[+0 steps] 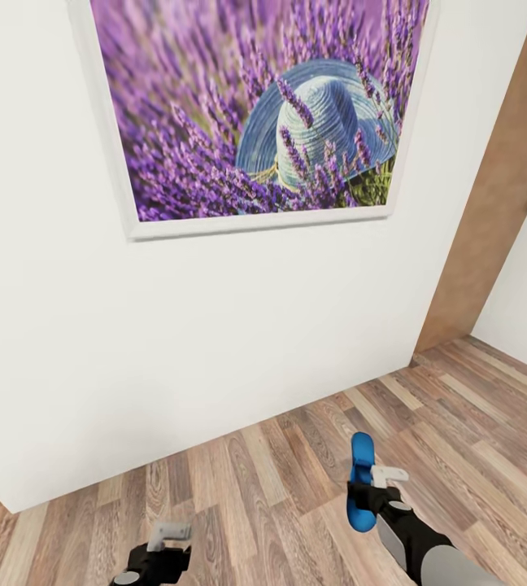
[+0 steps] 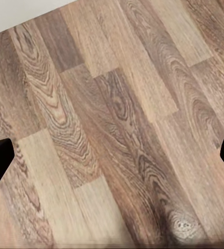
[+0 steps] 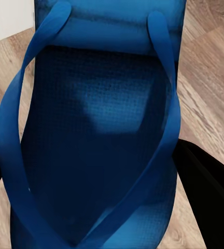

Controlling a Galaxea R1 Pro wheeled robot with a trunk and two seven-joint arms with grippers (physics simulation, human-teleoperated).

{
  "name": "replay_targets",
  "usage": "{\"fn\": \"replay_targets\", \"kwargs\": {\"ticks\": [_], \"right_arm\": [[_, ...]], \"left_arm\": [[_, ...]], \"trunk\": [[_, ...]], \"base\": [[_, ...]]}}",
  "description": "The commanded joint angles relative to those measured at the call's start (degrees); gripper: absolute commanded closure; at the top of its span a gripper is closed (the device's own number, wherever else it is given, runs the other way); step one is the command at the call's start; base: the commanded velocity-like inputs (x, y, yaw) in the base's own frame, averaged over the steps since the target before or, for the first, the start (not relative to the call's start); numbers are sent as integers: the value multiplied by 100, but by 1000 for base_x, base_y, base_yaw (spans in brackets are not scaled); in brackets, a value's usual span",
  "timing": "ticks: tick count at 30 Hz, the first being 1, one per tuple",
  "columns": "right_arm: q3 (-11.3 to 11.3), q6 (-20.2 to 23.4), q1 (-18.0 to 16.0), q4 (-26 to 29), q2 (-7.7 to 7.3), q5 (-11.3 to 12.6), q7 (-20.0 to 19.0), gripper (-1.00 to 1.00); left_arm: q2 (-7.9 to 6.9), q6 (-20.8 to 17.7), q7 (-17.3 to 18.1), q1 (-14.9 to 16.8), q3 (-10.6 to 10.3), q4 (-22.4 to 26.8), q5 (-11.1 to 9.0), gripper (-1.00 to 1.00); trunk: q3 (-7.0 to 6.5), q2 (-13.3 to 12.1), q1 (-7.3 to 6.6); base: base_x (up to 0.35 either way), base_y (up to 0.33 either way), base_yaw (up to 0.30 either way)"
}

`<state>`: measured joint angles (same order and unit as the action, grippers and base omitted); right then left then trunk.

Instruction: In the bedroom, move the book from the bed onto either nightstand, and place the two sandals side by side next to the bed.

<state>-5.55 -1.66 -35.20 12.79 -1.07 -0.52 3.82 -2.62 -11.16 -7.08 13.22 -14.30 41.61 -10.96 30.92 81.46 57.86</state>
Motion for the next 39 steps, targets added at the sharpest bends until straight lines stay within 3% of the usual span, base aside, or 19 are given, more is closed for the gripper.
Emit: {"fn": "replay_targets", "kwargs": {"ticks": [1,26,39], "right_arm": [[-34,-18,3,-4,-7,8,-4,100],[-67,-226,929,-3,-213,76,-4,100],[-69,-306,1103,-8,-218,78,-5,100]], "left_arm": [[-10,2,-55,4,-44,-42,-65,-100],[-10,297,-33,8,-68,-691,-61,-100],[2,361,-26,13,-106,-841,-24,-100]], "trunk": [[-13,-38,-23],[-462,-1041,-572],[-695,-1562,-858]], "base": [[0,0,0],[0,0,0],[0,0,0]]}}
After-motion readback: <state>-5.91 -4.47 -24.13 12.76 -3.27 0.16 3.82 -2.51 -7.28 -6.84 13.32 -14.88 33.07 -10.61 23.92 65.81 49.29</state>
